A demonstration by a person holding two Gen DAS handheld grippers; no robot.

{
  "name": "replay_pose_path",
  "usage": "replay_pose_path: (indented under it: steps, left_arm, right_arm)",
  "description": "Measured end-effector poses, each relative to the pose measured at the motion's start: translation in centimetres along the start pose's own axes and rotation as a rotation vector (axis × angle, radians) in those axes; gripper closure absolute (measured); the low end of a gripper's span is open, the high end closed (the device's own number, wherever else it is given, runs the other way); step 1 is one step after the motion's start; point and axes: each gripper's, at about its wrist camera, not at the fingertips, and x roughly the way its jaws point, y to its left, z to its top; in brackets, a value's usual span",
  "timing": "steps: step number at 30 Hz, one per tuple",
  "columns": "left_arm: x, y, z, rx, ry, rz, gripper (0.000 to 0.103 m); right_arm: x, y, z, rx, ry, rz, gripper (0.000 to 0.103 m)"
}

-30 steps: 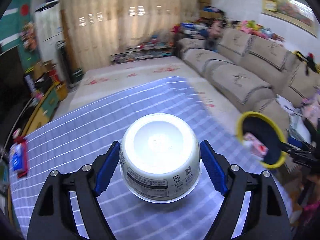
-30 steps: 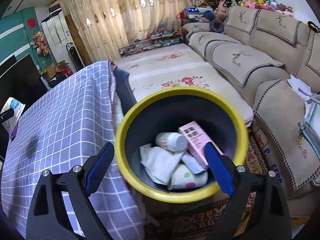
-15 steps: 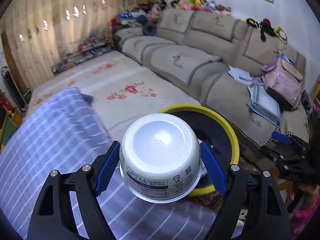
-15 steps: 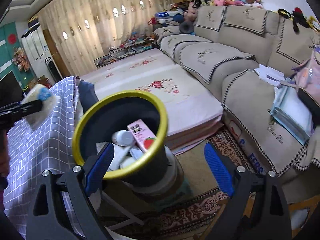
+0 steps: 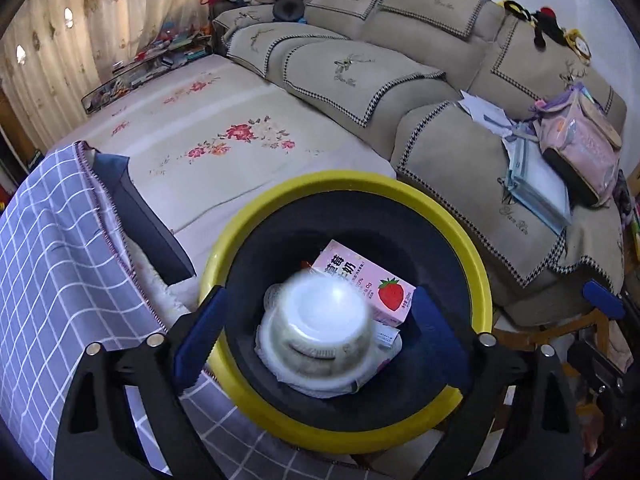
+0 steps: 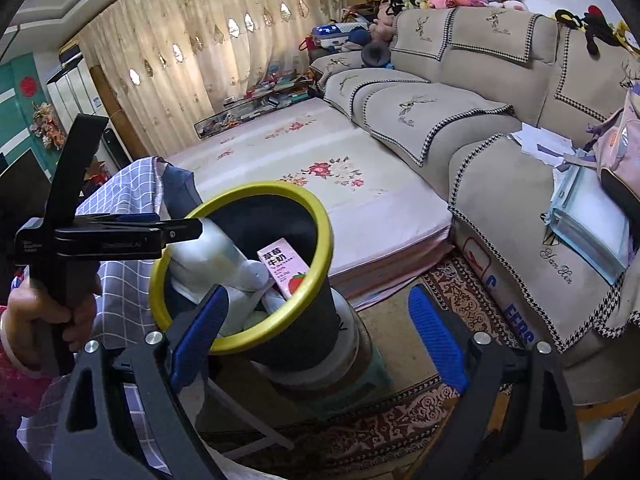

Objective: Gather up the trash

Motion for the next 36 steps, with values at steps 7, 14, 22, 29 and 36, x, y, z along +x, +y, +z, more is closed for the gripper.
replay_pose_path:
  steps: [7,14,22,29,36]
  left_arm:
    - [-7.8,3.6,-3.3,-0.074,-0.098,0.007,0.005]
    - [-20.6,7.8,-11.6,-0.15,-0.258,0.169,0.005]
    - [-31.7,11.6,-23.7,-0.356,-0.371,0.477,0.005]
    - [-39.4,12.8,-33.0,-0.526,-0.426,0.601,0.005]
    - [-43.1,11.7,-37.5,-0.552,-0.476,0.6,0.005]
  right_arm:
    - [-0.9,2.3,-0.1,-0.041,0.004,0.056,0.013]
    - [-1.4,7.5,-1.2,-0.151,0.035,0.145,0.012]
    - [-4.3,14.6,-1.9,-0.285,0.003,0.246,0.009]
    - [-9.5,18.8,-2.2,-0.375,-0.088,0.293,0.007]
    - [-13.1,19.7,-3.3,-0.39,-0.134,0.283,0.007]
